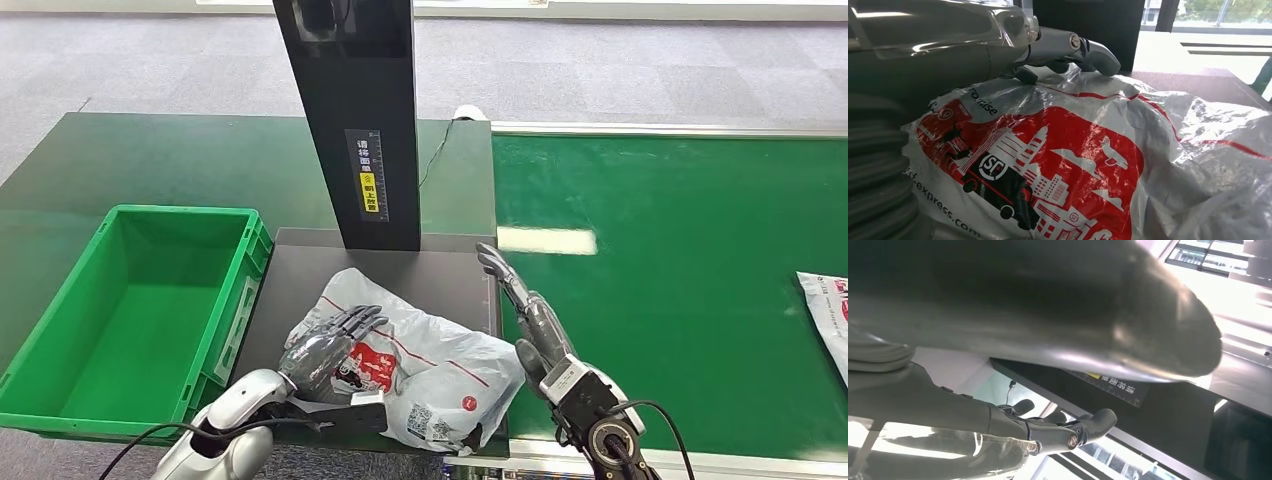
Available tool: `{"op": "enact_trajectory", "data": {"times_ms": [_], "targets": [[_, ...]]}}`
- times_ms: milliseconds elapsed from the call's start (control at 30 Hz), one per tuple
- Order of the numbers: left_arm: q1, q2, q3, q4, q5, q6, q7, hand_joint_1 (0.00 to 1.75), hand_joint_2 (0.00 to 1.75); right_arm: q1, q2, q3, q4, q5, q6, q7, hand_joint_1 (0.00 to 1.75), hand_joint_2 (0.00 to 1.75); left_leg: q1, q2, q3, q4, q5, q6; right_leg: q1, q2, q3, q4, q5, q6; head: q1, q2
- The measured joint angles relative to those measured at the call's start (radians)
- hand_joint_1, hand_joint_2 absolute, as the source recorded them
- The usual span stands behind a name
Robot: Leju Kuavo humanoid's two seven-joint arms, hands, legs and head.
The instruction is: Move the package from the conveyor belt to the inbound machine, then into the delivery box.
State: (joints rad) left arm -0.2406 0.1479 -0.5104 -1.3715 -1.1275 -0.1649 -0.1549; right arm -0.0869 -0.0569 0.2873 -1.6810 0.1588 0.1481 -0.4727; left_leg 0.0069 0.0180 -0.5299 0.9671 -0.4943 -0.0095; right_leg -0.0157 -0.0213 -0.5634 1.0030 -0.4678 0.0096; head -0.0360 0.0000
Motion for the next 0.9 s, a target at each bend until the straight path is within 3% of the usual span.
{"op": "enact_trajectory", "data": {"times_ms": [433, 833, 900], "targets": [[-0.099, -0.059, -0.026, 0.150, -0.055, -0.006, 0.003, 0.00, 1.75, 0.050, 0.003, -0.015, -0.021, 0.036, -0.013, -0.009, 0.00, 0.00, 0.000, -0.001, 0.005, 0.000, 0.000, 0.000, 0.000, -0.001, 0.007, 0.000, 0.000, 0.000, 0.000, 0.000], [-0.128, -0.084, -0.026, 0.199, -0.054, -0.003, 0.002, 0.00, 1.75, 0.055, 0.003, -0.023, -0.021, 0.037, -0.013, -0.009, 0.00, 0.00, 0.000, -0.001, 0.007, 0.000, 0.001, 0.001, 0.000, -0.001, 0.009, 0.000, 0.000, 0.000, 0.000, 0.000], [-0.129, -0.086, -0.026, 0.200, -0.051, 0.005, 0.002, 0.81, 1.75, 0.057, 0.003, -0.023, -0.022, 0.039, -0.013, -0.009, 0.00, 0.00, 0.000, -0.001, 0.007, 0.000, 0.001, 0.001, 0.000, -0.001, 0.008, 0.000, 0.000, 0.000, 0.000, 0.000]]}}
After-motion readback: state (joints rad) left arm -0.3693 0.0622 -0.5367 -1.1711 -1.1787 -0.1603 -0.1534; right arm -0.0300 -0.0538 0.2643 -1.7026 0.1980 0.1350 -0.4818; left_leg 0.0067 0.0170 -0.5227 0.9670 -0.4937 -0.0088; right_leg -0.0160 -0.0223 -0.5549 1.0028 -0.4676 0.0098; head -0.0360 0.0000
